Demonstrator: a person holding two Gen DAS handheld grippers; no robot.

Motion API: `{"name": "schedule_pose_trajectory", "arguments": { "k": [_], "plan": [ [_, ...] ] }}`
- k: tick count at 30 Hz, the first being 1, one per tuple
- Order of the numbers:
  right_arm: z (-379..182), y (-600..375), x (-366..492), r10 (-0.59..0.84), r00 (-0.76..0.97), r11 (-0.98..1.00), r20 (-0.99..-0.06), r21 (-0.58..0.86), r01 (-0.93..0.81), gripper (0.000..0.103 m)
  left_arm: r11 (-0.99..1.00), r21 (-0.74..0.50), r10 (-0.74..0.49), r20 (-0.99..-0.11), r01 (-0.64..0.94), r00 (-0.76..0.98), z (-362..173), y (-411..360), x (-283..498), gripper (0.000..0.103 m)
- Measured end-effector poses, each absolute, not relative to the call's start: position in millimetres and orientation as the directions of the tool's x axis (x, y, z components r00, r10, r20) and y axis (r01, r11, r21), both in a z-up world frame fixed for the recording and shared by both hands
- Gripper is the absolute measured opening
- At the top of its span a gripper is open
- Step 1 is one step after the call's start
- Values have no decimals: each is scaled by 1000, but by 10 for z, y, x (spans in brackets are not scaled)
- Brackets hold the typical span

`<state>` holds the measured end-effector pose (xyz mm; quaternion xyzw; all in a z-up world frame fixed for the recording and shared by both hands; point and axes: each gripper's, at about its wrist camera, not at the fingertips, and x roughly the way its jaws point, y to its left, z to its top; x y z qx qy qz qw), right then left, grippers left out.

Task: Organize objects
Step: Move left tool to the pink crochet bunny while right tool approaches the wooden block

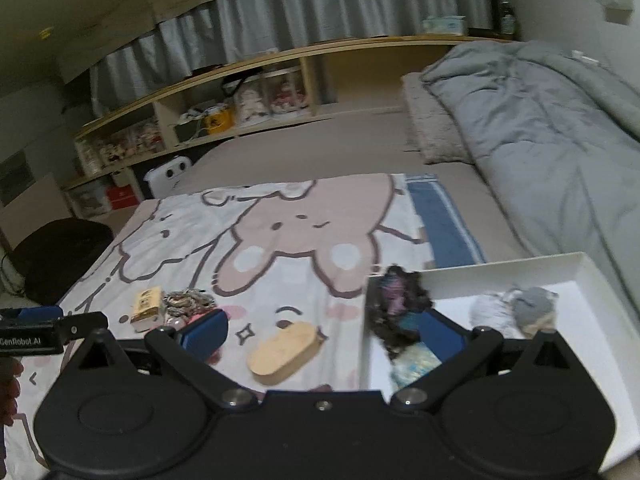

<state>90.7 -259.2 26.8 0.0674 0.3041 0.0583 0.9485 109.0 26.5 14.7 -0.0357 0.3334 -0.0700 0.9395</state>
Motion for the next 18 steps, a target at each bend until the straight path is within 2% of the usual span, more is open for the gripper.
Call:
{"name": "schedule_pose_trajectory", "arguments": {
  "k": [7, 12, 18],
  "plan": [
    [92, -2453, 1122, 184, 796, 982, -576, 142, -124, 103, 983, -146, -180, -632, 112, 754, 38, 378, 1213, 95],
    [-12, -2391, 1273, 219, 788, 975, -576, 152, -160, 103, 978, -151, -206, -639, 141, 741, -50, 387, 1302, 84],
    [-153, -2251, 1501, 259, 759, 966, -597, 151, -211, 103, 961, -144, -271, -645, 234, 714, -162, 375, 1461, 84]
  ]
}}
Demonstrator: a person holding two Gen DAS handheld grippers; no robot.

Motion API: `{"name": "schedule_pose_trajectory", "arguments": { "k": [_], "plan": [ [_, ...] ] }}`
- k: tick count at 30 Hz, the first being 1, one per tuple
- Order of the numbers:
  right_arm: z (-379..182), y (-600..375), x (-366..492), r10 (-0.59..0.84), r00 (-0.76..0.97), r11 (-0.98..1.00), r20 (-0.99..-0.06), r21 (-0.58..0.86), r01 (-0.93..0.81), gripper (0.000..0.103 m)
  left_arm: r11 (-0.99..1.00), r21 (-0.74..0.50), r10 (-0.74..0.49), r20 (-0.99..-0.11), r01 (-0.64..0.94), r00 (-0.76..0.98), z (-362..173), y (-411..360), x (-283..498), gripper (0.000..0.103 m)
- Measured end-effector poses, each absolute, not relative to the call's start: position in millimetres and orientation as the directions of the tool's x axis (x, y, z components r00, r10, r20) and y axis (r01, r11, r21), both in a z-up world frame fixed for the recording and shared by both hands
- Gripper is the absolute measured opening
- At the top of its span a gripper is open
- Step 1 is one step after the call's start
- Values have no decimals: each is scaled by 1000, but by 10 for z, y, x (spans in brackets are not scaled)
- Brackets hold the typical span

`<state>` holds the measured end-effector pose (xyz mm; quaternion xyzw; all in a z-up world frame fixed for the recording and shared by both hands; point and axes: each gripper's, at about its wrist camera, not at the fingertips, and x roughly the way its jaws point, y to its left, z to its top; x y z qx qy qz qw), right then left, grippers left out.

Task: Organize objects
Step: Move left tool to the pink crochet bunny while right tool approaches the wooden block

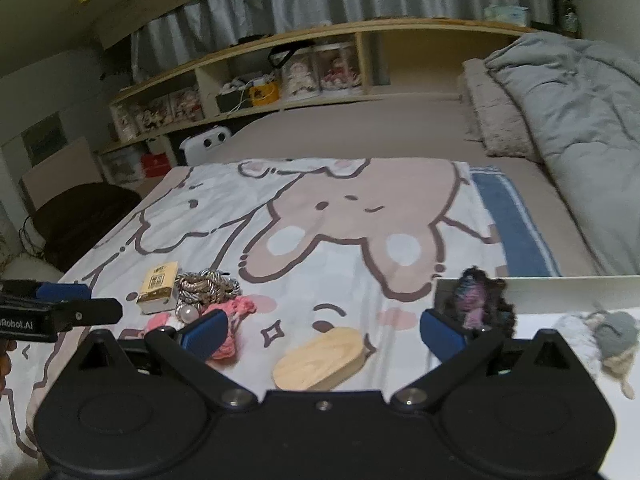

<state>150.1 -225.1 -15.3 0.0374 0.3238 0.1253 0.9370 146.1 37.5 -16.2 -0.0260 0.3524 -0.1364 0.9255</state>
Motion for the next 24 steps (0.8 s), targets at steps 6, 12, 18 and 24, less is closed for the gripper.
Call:
{"name": "schedule_pose_trajectory", "arguments": {
  "k": [6, 12, 18, 24],
  "plan": [
    [-325, -2135, 1784, 275, 707, 958, -651, 121, -261, 103, 940, -156, -329, -659, 304, 677, -367, 364, 1624, 81],
    [-526, -2093, 1997, 306, 651, 942, -695, 121, -313, 103, 924, -137, -349, -687, 358, 637, -540, 333, 1733, 78],
    [-635, -2169, 2154, 347, 611, 930, -712, 175, -324, 103, 912, -173, -384, -679, 372, 626, -663, 362, 1830, 78],
    [-776, -2145, 2258, 332, 585, 930, -740, 152, -336, 103, 906, -164, -382, -712, 390, 589, -761, 310, 1850, 78]
  ]
}}
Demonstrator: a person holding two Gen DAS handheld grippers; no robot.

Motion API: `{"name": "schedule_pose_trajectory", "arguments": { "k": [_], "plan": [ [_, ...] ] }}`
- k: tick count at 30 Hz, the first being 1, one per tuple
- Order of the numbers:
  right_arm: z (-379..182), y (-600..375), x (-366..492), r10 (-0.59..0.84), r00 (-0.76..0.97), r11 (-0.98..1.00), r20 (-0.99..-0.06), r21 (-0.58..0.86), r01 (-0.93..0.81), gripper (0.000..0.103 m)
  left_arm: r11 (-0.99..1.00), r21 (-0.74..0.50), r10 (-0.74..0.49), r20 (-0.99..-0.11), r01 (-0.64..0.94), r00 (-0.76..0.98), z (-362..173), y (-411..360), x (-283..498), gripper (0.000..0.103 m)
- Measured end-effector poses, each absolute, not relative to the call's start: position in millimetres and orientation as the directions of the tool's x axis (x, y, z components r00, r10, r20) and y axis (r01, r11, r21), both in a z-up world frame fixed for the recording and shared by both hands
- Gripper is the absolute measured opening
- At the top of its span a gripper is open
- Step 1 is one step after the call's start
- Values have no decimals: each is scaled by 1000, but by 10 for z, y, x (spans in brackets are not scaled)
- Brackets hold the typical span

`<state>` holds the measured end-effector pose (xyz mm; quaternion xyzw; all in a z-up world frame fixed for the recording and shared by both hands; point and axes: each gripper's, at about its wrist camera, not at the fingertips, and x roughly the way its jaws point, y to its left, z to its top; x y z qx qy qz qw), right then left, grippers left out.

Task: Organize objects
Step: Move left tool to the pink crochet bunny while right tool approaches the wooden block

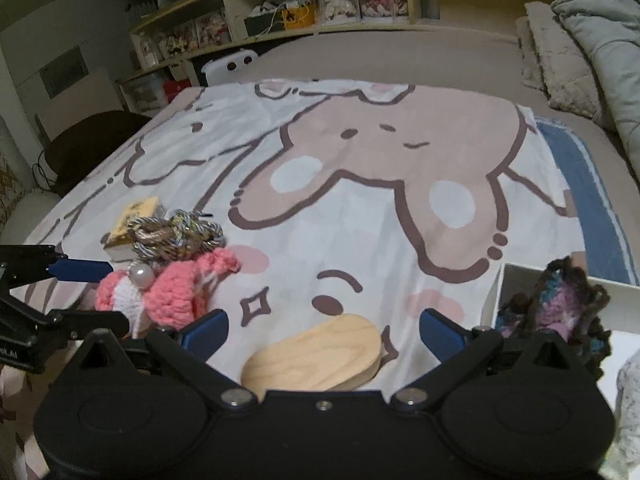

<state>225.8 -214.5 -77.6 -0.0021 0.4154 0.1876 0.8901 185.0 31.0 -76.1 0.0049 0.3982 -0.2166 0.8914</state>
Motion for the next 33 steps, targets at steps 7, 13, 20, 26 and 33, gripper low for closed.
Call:
{"name": "schedule_pose_trajectory", "arguments": {
  "k": [7, 13, 20, 26, 33],
  "plan": [
    [-866, -2023, 2271, 362, 567, 902, -740, 124, -414, 103, 873, -170, -413, -757, 457, 507, -643, 227, 1756, 71],
    [-911, -1961, 2201, 364, 528, 878, -767, 94, -470, 101, 852, -140, -413, -771, 504, 484, -626, 159, 1674, 70],
    [-816, -2007, 1963, 416, 428, 822, -802, 131, -554, 100, 864, -136, -405, -761, 485, 507, -664, 203, 1731, 68],
    [-817, -1906, 1867, 397, 426, 817, -813, 102, -568, 94, 885, -104, -364, -761, 453, 537, -701, 192, 1768, 70],
    [-918, -1916, 1969, 291, 480, 894, -828, 57, -444, 96, 902, -34, -311, -743, 431, 592, -779, 163, 1781, 80]
  ]
}}
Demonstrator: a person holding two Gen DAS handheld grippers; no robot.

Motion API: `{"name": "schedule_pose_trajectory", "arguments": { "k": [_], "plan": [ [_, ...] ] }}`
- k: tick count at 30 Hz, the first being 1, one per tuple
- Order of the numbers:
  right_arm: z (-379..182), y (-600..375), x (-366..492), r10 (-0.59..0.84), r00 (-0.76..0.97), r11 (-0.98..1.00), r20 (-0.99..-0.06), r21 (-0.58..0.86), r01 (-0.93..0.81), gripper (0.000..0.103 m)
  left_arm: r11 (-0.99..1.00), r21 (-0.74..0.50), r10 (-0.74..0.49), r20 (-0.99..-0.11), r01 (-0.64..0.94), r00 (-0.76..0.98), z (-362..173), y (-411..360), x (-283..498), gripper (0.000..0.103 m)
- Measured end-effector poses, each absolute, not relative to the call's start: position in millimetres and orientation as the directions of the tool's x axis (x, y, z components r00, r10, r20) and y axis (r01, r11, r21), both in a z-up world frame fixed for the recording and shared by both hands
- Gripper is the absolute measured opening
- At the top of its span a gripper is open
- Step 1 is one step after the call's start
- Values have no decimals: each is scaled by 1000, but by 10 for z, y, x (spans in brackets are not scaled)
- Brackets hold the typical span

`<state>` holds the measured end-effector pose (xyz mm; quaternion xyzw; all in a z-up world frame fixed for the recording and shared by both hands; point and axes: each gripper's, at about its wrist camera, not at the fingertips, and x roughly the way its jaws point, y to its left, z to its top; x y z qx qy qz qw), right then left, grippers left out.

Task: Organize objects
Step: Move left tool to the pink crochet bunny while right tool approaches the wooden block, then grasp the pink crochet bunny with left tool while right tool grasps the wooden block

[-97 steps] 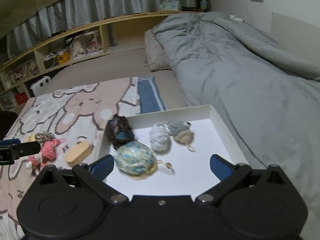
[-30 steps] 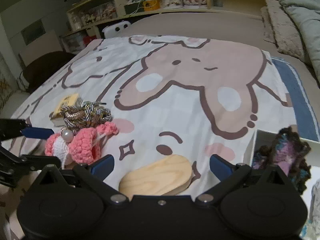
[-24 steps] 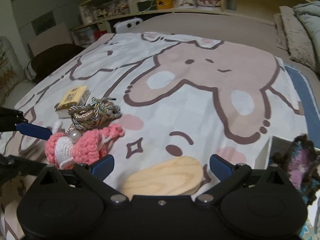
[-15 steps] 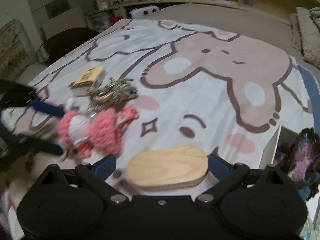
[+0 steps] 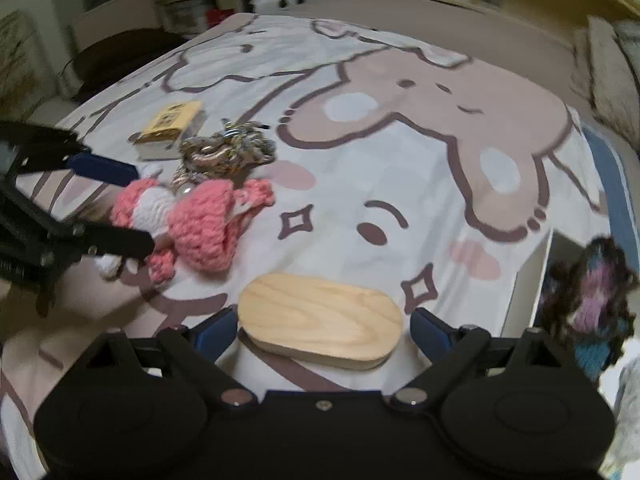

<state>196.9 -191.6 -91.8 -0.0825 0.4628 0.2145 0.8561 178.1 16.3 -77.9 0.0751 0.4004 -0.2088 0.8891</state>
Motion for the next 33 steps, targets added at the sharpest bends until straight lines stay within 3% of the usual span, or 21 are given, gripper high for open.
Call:
{"name": "schedule_pose_trajectory", "arguments": {
  "k": [6, 20, 29, 33],
  "plan": [
    [-970, -1851, 1999, 233, 478, 934, -847, 58, -352, 101, 915, -37, -283, -767, 402, 575, -899, 226, 1843, 80],
    [-1014, -1725, 2005, 116, 492, 983, -863, 30, -180, 103, 953, -173, -281, -815, 250, 507, -978, 260, 1878, 62],
    [-1085, -1710, 2017, 117, 536, 967, -836, -26, -252, 103, 956, -227, -291, -811, 186, 507, -947, 319, 1888, 56],
    [-1008, -1760, 1997, 146, 533, 963, -834, -5, -271, 93, 958, -227, -284, -813, 173, 509, -936, 309, 1890, 54]
  ]
}}
